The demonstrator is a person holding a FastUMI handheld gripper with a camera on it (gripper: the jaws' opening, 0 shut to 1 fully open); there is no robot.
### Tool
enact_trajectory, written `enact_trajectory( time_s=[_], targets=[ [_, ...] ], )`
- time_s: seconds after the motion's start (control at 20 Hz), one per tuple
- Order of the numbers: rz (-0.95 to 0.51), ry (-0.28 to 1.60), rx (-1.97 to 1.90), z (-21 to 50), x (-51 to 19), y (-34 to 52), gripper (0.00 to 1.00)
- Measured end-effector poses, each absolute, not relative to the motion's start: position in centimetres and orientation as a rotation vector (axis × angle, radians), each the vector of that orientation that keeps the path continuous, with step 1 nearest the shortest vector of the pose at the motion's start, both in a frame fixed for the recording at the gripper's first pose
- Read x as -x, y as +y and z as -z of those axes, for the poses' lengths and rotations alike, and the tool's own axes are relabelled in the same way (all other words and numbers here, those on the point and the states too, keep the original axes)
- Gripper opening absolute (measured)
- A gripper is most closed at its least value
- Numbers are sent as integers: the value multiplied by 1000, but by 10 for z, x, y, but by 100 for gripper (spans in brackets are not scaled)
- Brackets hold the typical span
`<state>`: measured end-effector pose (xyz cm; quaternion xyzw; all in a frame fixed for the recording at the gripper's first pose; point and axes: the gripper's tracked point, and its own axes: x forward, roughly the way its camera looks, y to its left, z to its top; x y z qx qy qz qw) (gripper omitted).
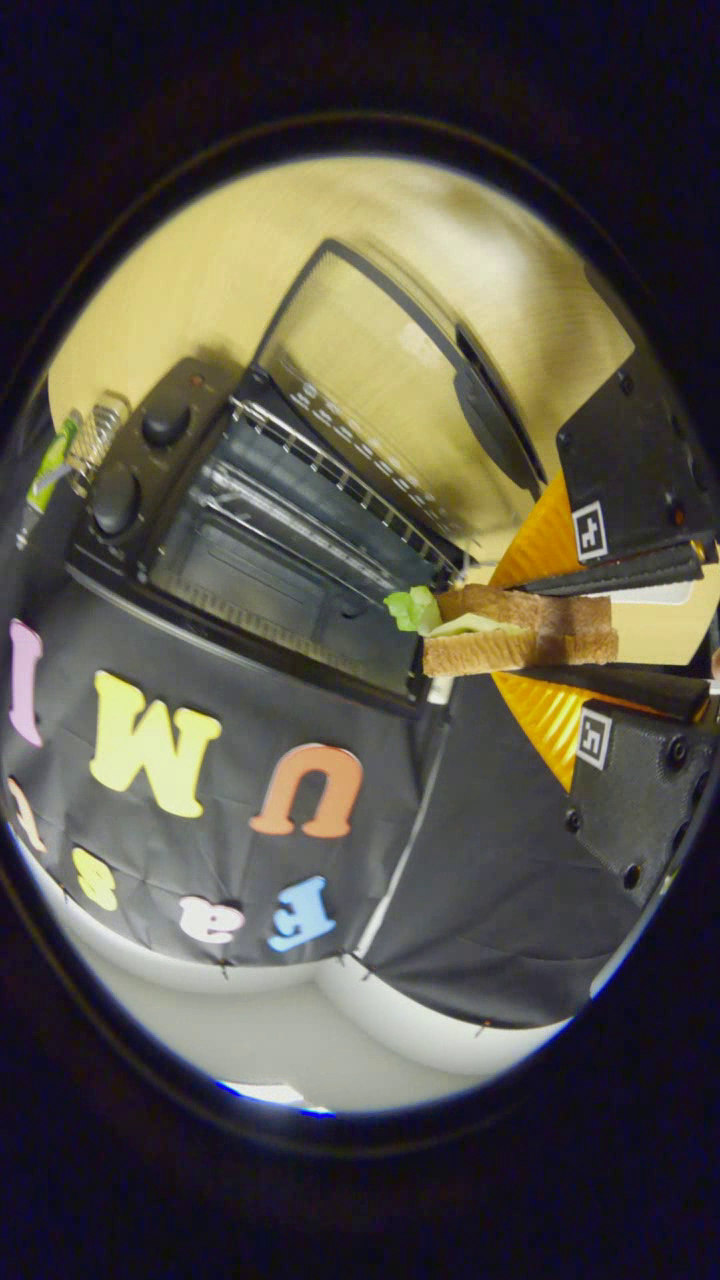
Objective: Open the toaster oven, put the food inside, and close the toaster oven door.
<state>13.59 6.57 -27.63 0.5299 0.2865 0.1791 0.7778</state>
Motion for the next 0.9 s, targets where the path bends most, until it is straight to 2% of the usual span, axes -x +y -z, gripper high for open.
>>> enact_trajectory(
  time_s=[0.35,0.55,0.9],
  targets=[
    [-130,352,-1337,263,-156,27,39],
    [-89,316,-1342,268,-172,20,40],
    [7,320,-1297,277,-259,28,40]
  ],
)
